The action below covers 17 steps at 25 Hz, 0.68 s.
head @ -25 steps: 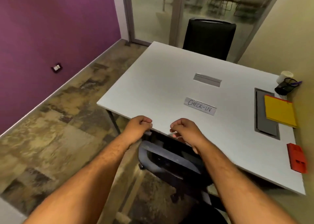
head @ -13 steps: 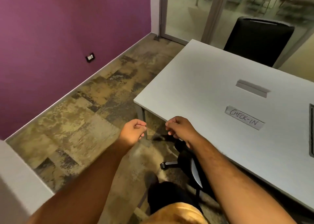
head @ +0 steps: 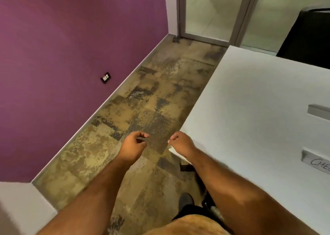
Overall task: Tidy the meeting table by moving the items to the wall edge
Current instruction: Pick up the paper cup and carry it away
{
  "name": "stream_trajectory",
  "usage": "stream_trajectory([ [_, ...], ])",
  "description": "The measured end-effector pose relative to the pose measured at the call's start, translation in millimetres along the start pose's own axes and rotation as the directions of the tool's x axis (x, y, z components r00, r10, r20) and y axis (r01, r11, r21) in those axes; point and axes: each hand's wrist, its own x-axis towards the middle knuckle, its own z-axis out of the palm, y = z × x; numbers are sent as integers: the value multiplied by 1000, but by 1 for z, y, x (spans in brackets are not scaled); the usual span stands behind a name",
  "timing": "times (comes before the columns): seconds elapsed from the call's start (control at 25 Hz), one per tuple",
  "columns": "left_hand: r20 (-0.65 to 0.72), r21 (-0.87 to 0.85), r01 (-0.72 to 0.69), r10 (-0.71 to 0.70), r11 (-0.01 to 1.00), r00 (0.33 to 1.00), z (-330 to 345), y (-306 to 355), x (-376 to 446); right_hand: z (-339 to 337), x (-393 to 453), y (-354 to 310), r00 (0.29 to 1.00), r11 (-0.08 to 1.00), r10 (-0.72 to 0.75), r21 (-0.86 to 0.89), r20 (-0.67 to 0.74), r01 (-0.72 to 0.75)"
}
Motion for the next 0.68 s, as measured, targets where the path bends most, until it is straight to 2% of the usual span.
stream_trajectory([
  [0.24,38,51,-35,33,998,999,-31,8,133,10,93,-56,999,999,-14,-42,-32,13],
  [0.32,97,82,-61,53,995,994,-43,8,194,8,130,-71,994,997,-36,-71,-106,29],
  [0.44,187,73,-118,103,990,977,-68,13,290,-6,188,-93,984,976,-71,-217,-164,34],
  [0.52,224,53,-119,104,991,969,-89,26,339,-24,221,-110,989,954,-2,-298,-149,-43],
  [0.6,277,16,-92,84,996,957,-115,46,392,-37,246,-144,961,974,120,-155,-250,-162],
  [0.68,336,-3,-94,90,996,937,-133,75,450,-45,270,-177,905,979,146,-72,-400,-189],
])
